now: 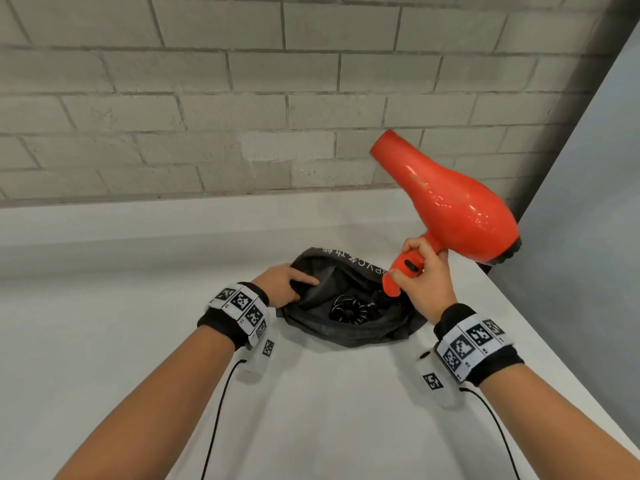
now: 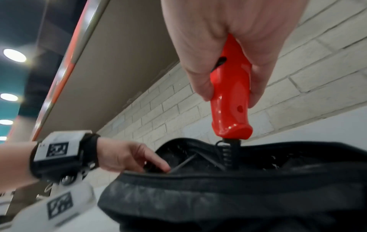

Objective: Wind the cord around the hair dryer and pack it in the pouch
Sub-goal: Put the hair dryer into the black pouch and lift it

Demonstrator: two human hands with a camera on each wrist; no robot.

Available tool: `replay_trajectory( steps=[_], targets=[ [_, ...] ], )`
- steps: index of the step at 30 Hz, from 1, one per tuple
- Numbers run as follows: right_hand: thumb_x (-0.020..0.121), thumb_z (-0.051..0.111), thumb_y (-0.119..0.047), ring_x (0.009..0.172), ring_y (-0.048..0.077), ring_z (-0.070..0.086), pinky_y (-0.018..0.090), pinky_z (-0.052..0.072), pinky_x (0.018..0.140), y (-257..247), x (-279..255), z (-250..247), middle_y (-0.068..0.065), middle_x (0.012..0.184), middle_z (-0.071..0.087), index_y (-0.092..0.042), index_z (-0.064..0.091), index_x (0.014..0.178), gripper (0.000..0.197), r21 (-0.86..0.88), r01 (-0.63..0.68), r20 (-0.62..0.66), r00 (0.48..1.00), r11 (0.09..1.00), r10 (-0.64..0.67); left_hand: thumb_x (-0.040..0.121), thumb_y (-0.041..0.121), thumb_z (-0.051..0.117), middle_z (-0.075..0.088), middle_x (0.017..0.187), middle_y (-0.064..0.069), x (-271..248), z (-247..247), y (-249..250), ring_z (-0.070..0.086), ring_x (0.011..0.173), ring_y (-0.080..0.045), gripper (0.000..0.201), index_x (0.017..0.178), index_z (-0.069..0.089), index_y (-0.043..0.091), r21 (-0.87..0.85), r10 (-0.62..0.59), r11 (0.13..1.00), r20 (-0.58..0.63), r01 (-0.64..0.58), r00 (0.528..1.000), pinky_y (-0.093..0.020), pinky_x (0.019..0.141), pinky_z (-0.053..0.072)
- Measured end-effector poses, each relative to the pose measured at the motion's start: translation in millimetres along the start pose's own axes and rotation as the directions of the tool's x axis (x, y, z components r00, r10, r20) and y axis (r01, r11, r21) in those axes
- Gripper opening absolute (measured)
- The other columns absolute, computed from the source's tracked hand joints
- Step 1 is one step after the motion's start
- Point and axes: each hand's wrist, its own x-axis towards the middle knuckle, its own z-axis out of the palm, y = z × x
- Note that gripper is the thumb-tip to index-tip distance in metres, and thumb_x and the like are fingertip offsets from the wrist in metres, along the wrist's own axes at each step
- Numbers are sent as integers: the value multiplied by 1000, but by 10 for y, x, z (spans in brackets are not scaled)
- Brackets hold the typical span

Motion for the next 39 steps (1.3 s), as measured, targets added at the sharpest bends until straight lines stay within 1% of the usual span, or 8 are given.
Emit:
replay_trajectory(
  steps=[1,5,10,14,18,23,33,39],
  targets=[
    [71,64,6,88,11,42,15,38,86,12,-3,2,3,108,32,-25,50,88,39,-32,12,34,999,999,-11,81,2,59,51,134,-7,13,-43,0,50,120,-24,43,119,60,24,12,-17,1000,-72,17,997,-24,101,37],
    [70,60,12,89,13,43,-9,27,78,72,-36,24,-4,104,34,-22,54,88,38,-132,116,192,977,984,-89,77,9,68,59,125,-11,43,-230,79,55,115,-28,49,124,56,12,-15,-52,999,-184,50,982,-26,92,41],
    [70,53,12,71,0,44,11,36,71,132,-41,24,-14,94,37,-19,62,93,40,-299,303,408,898,905,-166,80,2,55,45,130,-14,60,-395,195,59,101,-35,64,139,31,14,-49,-199,980,-93,195,976,-33,59,56],
    [69,50,12,67,-4,38,8,30,63,112,-33,21,-6,86,41,-18,63,89,38,-315,457,519,817,832,-253,84,-6,40,56,115,-22,78,-525,292,59,86,-29,48,131,39,8,-217,-233,952,-58,216,971,-27,56,54],
    [69,48,11,68,12,41,25,41,61,147,-13,9,2,91,47,-23,57,86,40,-340,461,525,816,820,-241,82,-5,42,51,113,-13,57,-708,317,51,86,-24,52,130,46,14,-244,-174,961,-171,129,970,-25,56,46],
    [69,49,12,90,28,53,30,46,70,52,-70,16,13,106,57,-18,65,91,41,-411,507,584,785,758,-208,79,-7,40,55,118,-16,3,-675,483,51,109,-32,51,122,58,15,79,72,996,-418,-43,905,-35,90,44],
    [74,44,6,103,34,47,36,45,74,-5,-52,-45,12,121,46,-25,60,104,46,-559,462,599,799,688,-51,80,-3,49,53,90,-1,-220,-572,910,46,85,-11,42,115,63,14,89,328,939,-521,-332,788,-10,74,31],
    [80,45,-2,98,34,45,36,41,69,-106,-65,64,7,128,31,-26,53,98,31,-663,449,595,801,600,59,78,-2,51,63,90,0,-358,-366,1170,49,80,1,42,114,64,15,190,619,773,-435,-605,654,-3,80,37]
  ],
)
